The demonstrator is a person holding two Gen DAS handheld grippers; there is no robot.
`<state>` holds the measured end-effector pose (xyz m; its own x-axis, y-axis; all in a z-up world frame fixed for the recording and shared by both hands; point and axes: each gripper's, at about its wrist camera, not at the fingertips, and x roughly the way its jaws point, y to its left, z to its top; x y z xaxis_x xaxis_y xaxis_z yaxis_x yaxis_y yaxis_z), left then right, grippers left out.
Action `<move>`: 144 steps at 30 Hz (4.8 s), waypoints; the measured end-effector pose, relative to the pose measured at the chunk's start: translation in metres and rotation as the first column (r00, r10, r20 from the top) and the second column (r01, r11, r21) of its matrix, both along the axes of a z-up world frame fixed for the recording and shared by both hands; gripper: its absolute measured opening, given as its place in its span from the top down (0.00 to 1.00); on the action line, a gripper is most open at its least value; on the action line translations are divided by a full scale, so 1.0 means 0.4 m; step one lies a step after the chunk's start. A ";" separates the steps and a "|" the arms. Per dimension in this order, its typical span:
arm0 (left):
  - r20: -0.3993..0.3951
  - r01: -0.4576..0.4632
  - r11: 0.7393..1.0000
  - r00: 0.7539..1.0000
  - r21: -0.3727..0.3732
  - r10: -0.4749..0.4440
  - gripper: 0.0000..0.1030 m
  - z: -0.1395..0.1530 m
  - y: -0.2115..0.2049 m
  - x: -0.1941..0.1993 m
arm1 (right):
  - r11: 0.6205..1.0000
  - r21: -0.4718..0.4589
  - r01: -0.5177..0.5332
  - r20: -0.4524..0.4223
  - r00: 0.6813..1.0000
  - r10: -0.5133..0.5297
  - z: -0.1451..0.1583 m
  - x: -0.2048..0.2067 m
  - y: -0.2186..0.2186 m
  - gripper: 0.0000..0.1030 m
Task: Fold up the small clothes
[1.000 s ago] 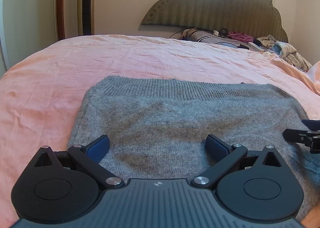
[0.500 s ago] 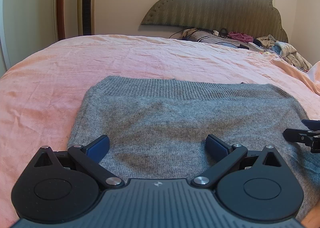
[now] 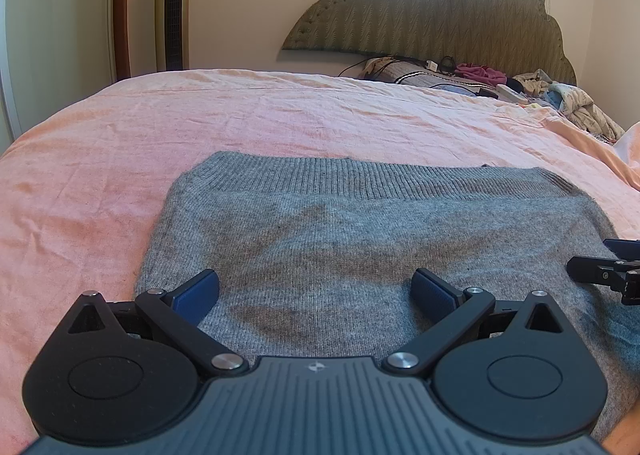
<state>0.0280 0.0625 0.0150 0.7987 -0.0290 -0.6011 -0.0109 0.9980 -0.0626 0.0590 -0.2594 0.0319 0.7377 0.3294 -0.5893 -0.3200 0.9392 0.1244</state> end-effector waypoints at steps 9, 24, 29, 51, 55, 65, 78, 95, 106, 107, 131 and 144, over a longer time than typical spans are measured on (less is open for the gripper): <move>0.000 0.000 1.000 1.000 0.000 0.000 0.00 0.000 0.000 0.000 | 1.000 0.000 0.000 0.000 1.000 0.000 0.000 0.000 0.000 0.00; 0.000 0.000 1.000 1.000 0.000 0.000 0.00 0.001 0.000 -0.001 | 1.000 0.001 0.000 0.000 1.000 0.000 0.001 -0.001 0.000 0.00; 0.000 -0.001 1.000 1.000 0.000 0.001 0.00 0.001 0.000 -0.001 | 1.000 0.001 0.000 0.000 1.000 0.000 0.001 -0.001 0.000 0.00; 0.010 -0.133 0.901 0.989 -0.413 0.151 0.00 0.041 0.121 -0.279 | 0.892 0.428 0.143 -0.106 0.989 -0.107 0.065 -0.180 -0.212 0.00; -0.023 -0.196 0.789 0.974 -0.582 0.225 0.00 0.016 0.179 -0.367 | 0.830 0.464 0.309 -0.238 0.946 -0.219 0.040 -0.251 -0.317 0.00; -0.157 -0.224 0.587 0.974 -0.778 0.163 0.00 -0.024 0.184 -0.360 | 0.832 0.504 0.231 -0.335 0.941 -0.059 0.001 -0.246 -0.260 0.00; -0.206 -0.387 0.664 0.919 -0.639 0.337 0.92 -0.046 0.204 -0.247 | 0.719 0.628 0.298 -0.430 0.903 0.000 -0.070 -0.127 -0.263 0.85; -0.147 -0.313 0.749 0.948 -0.583 0.282 0.61 -0.010 0.253 -0.290 | 0.669 0.690 0.276 -0.374 0.928 0.003 -0.017 -0.236 -0.318 0.21; 0.105 -0.009 0.997 0.994 -0.071 0.016 0.95 0.138 -0.130 -0.163 | 0.697 0.714 0.069 -0.230 0.963 0.140 0.115 -0.056 -0.292 0.11; 0.111 0.081 0.997 0.991 -0.013 -0.079 0.95 0.139 -0.197 -0.168 | 0.684 0.727 0.062 -0.249 0.952 0.178 0.107 -0.029 -0.277 0.11; 0.109 0.418 0.901 0.896 0.118 -0.430 0.95 0.106 -0.436 -0.249 | 0.703 0.700 0.125 -0.455 0.837 0.304 0.017 0.162 -0.201 0.10; 0.123 0.411 0.906 0.898 0.101 -0.422 0.95 0.114 -0.414 -0.247 | 0.731 0.678 0.078 -0.457 0.823 0.336 0.036 0.199 -0.159 0.12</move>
